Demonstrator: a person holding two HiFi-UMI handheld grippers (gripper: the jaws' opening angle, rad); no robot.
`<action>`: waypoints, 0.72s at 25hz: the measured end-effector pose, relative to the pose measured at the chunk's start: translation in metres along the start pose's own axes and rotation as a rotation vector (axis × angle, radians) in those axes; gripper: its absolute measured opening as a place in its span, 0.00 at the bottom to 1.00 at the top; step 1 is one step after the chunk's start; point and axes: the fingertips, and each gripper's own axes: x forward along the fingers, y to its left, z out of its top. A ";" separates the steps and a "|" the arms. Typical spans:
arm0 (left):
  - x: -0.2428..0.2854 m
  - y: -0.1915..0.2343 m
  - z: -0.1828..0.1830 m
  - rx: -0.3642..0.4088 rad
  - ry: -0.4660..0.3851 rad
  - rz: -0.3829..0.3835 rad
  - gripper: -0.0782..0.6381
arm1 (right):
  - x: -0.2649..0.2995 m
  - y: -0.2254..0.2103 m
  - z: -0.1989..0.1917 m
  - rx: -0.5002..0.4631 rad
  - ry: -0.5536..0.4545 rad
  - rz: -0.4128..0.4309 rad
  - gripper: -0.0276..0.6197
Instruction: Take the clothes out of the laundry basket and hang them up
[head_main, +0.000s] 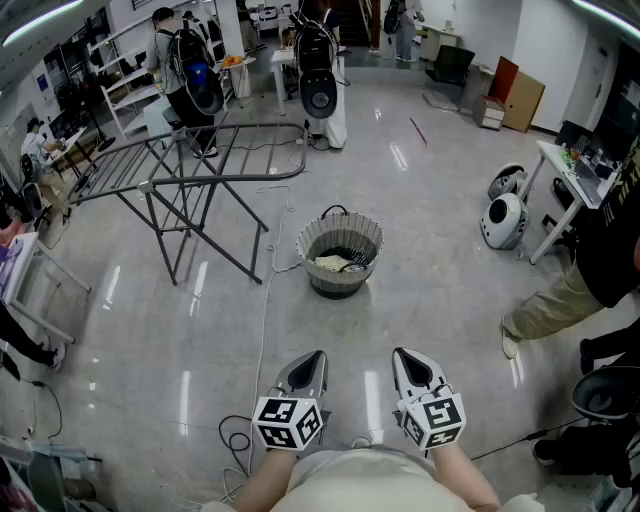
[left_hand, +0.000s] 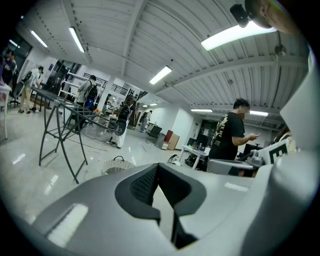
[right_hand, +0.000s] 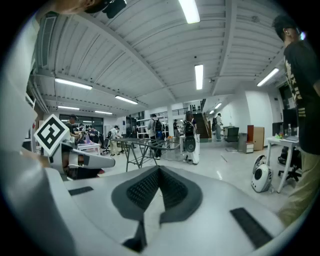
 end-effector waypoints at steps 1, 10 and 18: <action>-0.008 -0.003 -0.003 0.025 -0.004 0.015 0.13 | -0.009 0.002 0.000 0.007 -0.003 0.004 0.04; -0.066 -0.019 -0.019 0.061 -0.024 0.056 0.12 | -0.061 0.027 -0.006 0.052 -0.030 0.022 0.04; -0.072 -0.033 -0.022 0.097 -0.032 0.053 0.12 | -0.080 0.026 -0.012 0.041 -0.026 0.027 0.04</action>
